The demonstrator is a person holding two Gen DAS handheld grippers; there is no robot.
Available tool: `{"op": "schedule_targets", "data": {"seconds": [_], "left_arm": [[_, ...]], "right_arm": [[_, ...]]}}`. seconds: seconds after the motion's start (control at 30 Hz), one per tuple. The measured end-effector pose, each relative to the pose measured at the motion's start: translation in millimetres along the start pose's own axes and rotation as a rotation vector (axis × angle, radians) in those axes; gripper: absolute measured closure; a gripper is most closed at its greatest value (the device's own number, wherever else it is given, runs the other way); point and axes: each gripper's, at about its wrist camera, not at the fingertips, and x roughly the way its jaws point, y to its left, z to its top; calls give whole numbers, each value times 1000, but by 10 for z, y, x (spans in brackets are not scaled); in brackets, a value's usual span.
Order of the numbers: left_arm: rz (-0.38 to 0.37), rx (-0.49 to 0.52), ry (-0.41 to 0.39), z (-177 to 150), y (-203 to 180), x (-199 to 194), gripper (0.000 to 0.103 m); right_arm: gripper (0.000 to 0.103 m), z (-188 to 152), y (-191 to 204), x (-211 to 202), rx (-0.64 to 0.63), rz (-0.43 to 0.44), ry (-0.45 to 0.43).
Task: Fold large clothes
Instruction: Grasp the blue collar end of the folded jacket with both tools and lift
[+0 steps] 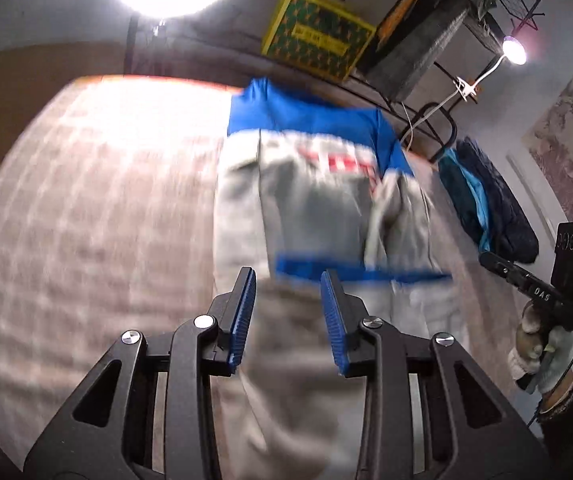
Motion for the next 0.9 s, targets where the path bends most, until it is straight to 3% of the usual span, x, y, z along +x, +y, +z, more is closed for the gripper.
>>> {"op": "schedule_targets", "data": {"seconds": [0.1, 0.33, 0.53, 0.63, 0.73, 0.83, 0.9], "left_arm": [[27, 46, -10, 361, 83, 188, 70], [32, 47, -4, 1078, 356, 999, 70], [71, 127, 50, 1194, 414, 1569, 70], [106, 170, 52, 1163, 425, 1722, 62], [95, 160, 23, 1116, 474, 1769, 59], [36, 135, 59, 1217, 555, 1750, 59], [-18, 49, 24, 1343, 701, 1659, 56]], "right_arm": [[79, 278, -169, 158, 9, -20, -7], [79, 826, -384, 839, -31, -7, 13], [81, 955, -459, 1428, -90, -10, 93], [84, 957, -497, 1567, -113, -2, 109], [84, 977, -516, 1665, -111, -3, 116], [82, 1048, -504, 1660, -133, 9, 155], [64, 1148, -551, 1538, -127, 56, 119]]}}
